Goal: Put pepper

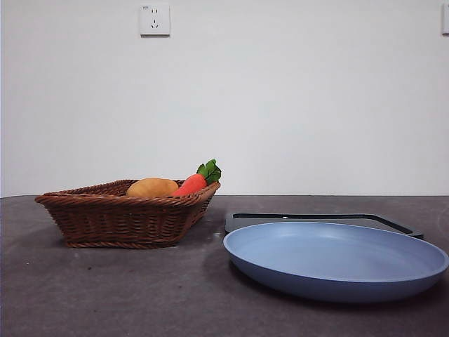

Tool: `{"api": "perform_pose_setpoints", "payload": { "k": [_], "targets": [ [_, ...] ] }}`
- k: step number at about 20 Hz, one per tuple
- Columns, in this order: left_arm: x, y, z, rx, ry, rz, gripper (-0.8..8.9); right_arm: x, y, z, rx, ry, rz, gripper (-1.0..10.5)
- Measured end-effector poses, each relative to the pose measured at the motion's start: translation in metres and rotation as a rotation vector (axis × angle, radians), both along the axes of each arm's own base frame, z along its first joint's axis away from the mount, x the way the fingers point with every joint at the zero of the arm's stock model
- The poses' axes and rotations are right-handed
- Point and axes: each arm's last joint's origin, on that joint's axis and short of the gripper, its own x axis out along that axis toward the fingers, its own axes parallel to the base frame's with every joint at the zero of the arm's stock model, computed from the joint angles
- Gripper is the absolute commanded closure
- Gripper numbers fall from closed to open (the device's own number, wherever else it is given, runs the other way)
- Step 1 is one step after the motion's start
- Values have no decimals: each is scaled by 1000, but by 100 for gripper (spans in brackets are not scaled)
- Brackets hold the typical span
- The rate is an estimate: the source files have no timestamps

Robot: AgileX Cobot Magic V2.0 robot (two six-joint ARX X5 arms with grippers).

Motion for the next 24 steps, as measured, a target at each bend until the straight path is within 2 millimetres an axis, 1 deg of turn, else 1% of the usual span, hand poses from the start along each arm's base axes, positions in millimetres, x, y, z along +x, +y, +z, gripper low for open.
{"api": "perform_pose_setpoints", "payload": {
  "k": [4, 8, 10, 13, 15, 18, 24],
  "targets": [
    [0, -2, 0, -60, 1, -54, 806, 0, 0, 1, 56, 4, -4, 941],
    [-1, -4, 1, -146, 10, -107, 806, 0, 0, 7, 169, -16, -15, 941],
    [-2, -4, 8, -179, 4, -118, 806, 0, 0, 11, 217, -15, -19, 941],
    [-6, -4, 28, -205, -20, -122, 806, -3, 0, 27, 259, -33, -19, 941],
    [-9, -4, 44, -213, -27, -125, 806, -4, 0, 42, 272, -55, -17, 941],
    [-10, -4, 59, -215, 21, -120, 806, -5, 0, 64, 278, -59, -16, 941],
    [-7, -6, 89, -201, 138, -176, 806, -1, 2, 102, 222, 71, 27, 941]
  ]
}}
